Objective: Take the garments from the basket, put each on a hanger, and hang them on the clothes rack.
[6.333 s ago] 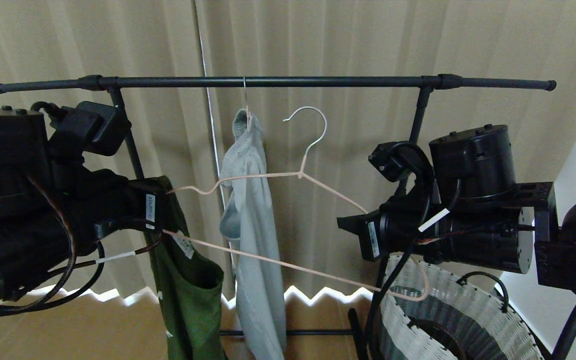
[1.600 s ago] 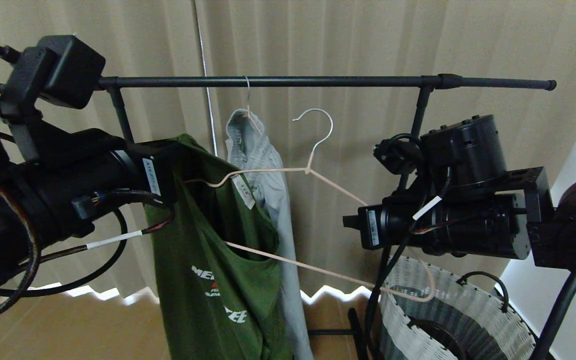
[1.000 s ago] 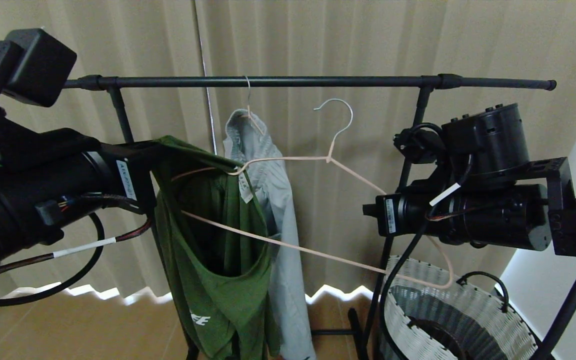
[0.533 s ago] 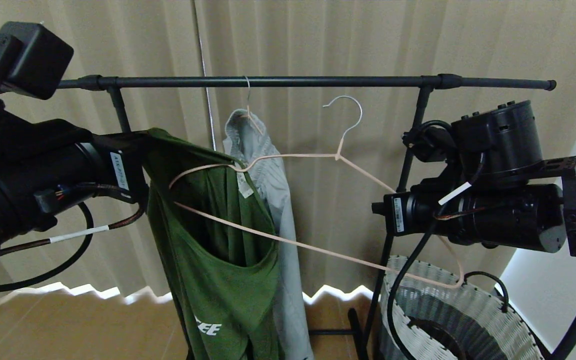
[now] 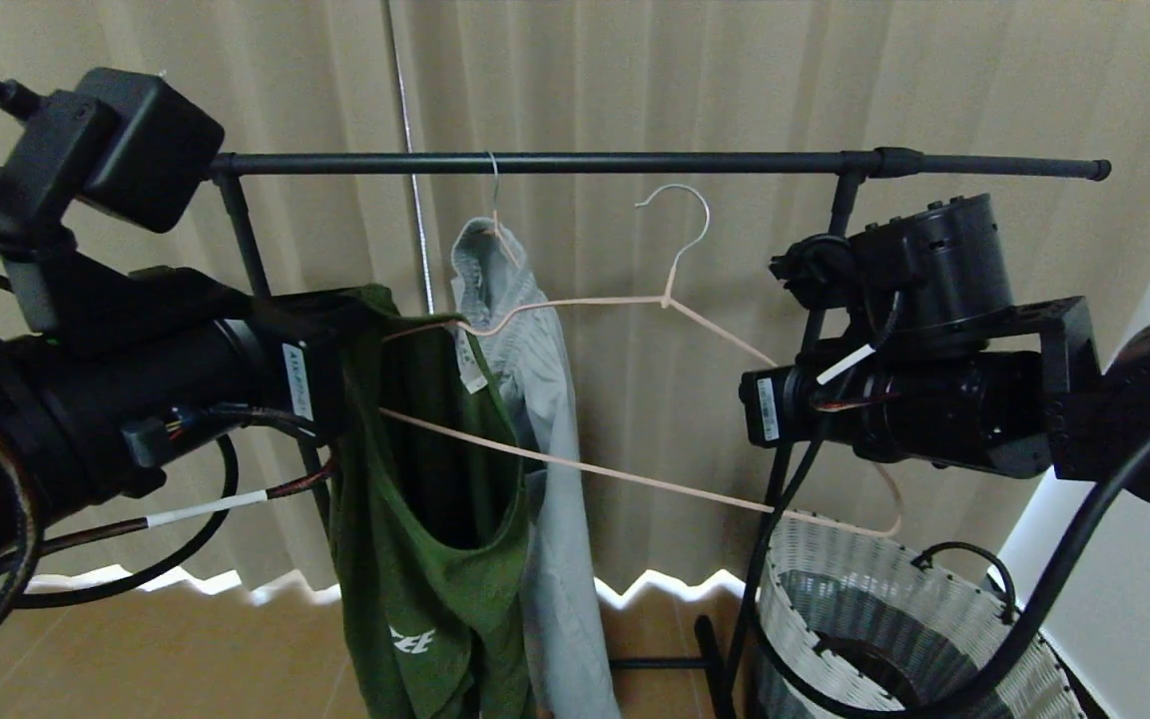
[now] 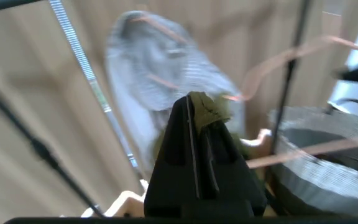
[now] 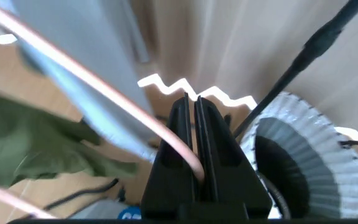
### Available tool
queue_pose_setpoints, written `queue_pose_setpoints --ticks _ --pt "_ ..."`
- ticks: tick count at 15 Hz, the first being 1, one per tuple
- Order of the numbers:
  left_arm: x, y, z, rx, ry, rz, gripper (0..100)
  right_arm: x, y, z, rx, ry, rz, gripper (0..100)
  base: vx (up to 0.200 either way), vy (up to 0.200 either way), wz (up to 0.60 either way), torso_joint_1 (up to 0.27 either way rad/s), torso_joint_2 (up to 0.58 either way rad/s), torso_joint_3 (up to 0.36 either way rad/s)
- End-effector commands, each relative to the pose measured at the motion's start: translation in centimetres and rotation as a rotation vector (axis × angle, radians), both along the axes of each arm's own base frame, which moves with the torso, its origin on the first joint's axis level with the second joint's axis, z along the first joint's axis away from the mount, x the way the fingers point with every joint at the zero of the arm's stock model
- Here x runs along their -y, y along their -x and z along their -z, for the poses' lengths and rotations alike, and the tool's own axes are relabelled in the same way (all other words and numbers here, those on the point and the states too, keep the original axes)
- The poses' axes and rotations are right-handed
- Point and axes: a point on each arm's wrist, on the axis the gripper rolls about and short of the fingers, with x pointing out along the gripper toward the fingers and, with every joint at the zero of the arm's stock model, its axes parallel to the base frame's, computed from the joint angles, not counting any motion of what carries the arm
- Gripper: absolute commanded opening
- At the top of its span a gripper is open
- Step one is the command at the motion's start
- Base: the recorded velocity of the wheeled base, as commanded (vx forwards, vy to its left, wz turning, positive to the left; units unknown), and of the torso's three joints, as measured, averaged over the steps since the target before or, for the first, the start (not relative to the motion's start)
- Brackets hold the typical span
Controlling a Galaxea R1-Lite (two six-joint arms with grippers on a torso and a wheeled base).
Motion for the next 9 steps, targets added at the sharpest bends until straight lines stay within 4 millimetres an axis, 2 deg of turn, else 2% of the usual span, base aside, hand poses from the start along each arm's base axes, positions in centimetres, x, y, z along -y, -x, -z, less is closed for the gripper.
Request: queue_pose_setpoints --ticks 1,4,5,7,9 --pt "1.3 -0.2 0.5 -0.025 -0.010 0.041 0 -1.1 -1.0 0.6 -0.010 0.008 -0.006 0 0.000 0.000 0.00 0.000 0.00 0.000" --pt "2.7 -1.0 0.8 -0.052 0.004 0.058 0 -2.6 -0.8 0.3 0.004 -0.002 -0.047 0 0.000 0.000 0.00 0.000 0.00 0.000" --pt "3.6 -1.6 0.9 -0.069 0.026 0.066 0 -3.9 -0.5 0.2 0.013 -0.010 -0.081 0 0.000 0.000 0.00 0.000 0.00 0.000" --pt "4.5 -2.3 1.1 -0.089 0.043 0.068 0 -5.2 -0.1 0.1 0.019 -0.018 -0.117 0 0.000 0.000 0.00 0.000 0.00 0.000" --pt "4.7 -2.7 1.1 -0.091 0.042 0.065 0 -5.5 0.3 0.0 0.018 -0.028 -0.140 0 0.000 0.000 0.00 0.000 0.00 0.000"
